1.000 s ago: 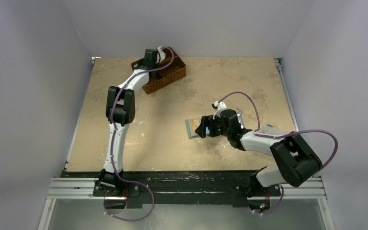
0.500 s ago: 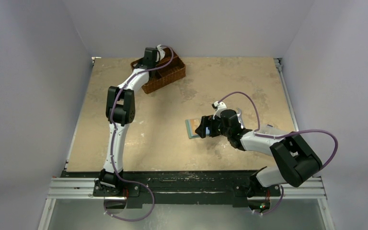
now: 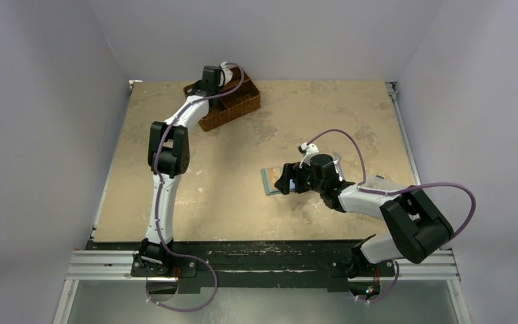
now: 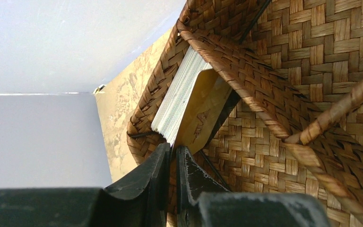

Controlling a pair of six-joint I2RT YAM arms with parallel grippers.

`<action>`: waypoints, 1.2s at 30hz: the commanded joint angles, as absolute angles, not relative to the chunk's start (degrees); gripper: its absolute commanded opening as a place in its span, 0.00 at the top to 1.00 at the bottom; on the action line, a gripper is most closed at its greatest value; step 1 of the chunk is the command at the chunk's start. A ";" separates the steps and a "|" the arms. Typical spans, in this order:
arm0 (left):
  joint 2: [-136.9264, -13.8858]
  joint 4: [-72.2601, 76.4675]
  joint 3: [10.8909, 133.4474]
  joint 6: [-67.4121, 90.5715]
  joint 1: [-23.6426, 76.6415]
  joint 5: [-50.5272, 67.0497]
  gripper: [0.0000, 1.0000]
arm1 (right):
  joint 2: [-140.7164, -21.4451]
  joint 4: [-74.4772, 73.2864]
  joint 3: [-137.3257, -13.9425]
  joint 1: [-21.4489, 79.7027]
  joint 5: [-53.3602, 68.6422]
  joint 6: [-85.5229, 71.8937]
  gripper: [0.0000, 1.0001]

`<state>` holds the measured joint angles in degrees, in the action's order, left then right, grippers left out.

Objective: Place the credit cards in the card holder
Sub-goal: Pick up the credit card from the storage box.

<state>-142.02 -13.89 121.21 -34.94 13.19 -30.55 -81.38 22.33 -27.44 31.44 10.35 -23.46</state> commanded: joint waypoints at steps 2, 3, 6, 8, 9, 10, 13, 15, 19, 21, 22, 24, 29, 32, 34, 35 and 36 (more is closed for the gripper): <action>-135.92 -12.44 121.41 -33.74 12.83 -30.41 0.91 | -79.89 24.79 -28.97 31.25 11.69 -22.76 0.13; -135.96 -12.33 121.38 -33.91 12.83 -30.52 0.91 | -79.71 24.79 -28.86 31.28 11.57 -22.76 0.12; -136.41 -11.39 121.58 -34.54 12.83 -31.46 0.89 | -79.39 24.62 -28.66 31.29 11.26 -22.76 0.12; -137.06 -11.38 122.58 -34.99 12.83 -31.97 0.89 | -79.53 24.68 -28.70 31.27 11.17 -22.76 0.12; -137.36 -11.42 122.98 -35.17 12.83 -32.11 0.89 | -79.58 24.70 -28.78 31.29 11.16 -22.76 0.12; -137.63 -11.47 123.42 -35.19 12.83 -32.30 0.89 | -79.74 24.70 -28.82 31.29 11.16 -22.76 0.12; -137.98 -11.68 124.03 -35.32 12.85 -31.98 0.88 | -80.10 24.78 -28.92 31.29 11.16 -22.76 0.12; -138.11 -11.78 123.96 -35.54 12.86 -31.68 0.88 | -80.29 24.81 -28.95 31.29 11.16 -22.76 0.12; -138.59 -11.83 124.00 -35.85 12.83 -31.72 0.87 | -80.54 24.86 -28.96 31.28 11.16 -22.76 0.12; -138.90 -11.71 124.01 -35.90 12.89 -31.87 0.86 | -80.52 24.82 -29.01 31.25 11.16 -22.76 0.12; -139.07 -11.63 124.01 -35.92 12.84 -31.89 0.86 | -80.55 24.79 -29.01 31.28 11.16 -22.76 0.12; -139.41 -11.54 124.03 -35.99 12.83 -31.89 0.86 | -80.60 24.79 -29.07 31.27 11.16 -22.76 0.12; -140.26 -11.44 124.32 -36.62 12.83 -32.41 0.84 | -80.99 24.83 -29.18 31.29 11.16 -22.76 0.12; -140.48 -11.46 124.23 -36.79 12.83 -32.40 0.84 | -81.29 24.87 -29.26 31.29 11.21 -22.76 0.12; -140.66 -11.50 124.18 -36.85 12.83 -32.50 0.85 | -81.39 24.87 -29.35 31.28 11.25 -22.76 0.12; -140.77 -11.56 124.14 -36.89 12.85 -32.46 0.85 | -81.45 24.87 -29.35 31.29 11.29 -22.76 0.12; -140.87 -11.48 124.04 -36.87 12.83 -32.45 0.84 | -81.53 24.87 -29.43 31.29 11.33 -22.76 0.12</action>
